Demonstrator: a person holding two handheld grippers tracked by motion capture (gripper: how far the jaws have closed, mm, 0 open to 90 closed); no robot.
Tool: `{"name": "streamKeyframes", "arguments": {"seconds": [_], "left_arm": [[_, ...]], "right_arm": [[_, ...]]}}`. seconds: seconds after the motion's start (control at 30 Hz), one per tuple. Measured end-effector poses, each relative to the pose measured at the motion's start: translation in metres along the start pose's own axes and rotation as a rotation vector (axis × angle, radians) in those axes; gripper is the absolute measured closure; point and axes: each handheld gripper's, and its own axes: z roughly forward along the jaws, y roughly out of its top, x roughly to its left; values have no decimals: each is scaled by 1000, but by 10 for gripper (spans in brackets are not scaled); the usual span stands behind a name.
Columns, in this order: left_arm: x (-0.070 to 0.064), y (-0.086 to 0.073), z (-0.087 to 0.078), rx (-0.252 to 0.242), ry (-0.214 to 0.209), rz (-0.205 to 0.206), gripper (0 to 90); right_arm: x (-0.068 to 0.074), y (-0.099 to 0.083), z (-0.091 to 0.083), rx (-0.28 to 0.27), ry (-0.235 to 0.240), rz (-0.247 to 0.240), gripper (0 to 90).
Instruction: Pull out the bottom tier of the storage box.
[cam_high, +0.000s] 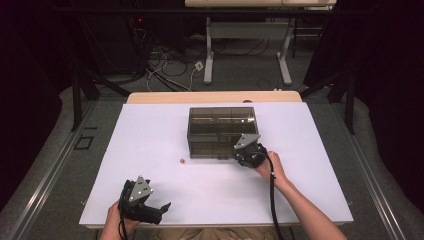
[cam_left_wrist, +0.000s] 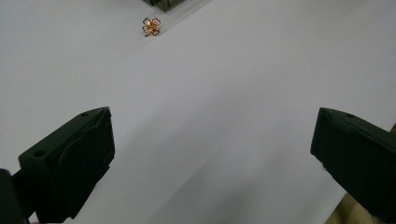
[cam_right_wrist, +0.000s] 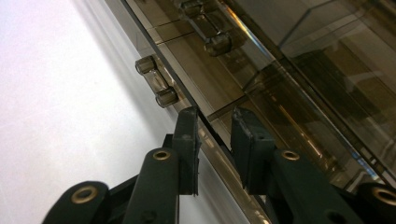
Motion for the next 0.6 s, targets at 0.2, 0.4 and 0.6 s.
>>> {"name": "streamKeyframes", "arguments": {"seconds": [0.2, 0.4, 0.6], "left_arm": [[0, 0, 0, 4, -2, -4, 0], [0, 0, -1, 1, 0, -2, 0], [0, 0, -1, 0, -1, -3, 0]], "right_arm": [[1, 0, -1, 4, 6, -10, 724], [3, 0, -3, 12, 14, -21, 730], [6, -1, -5, 22, 26, -28, 736]]}}
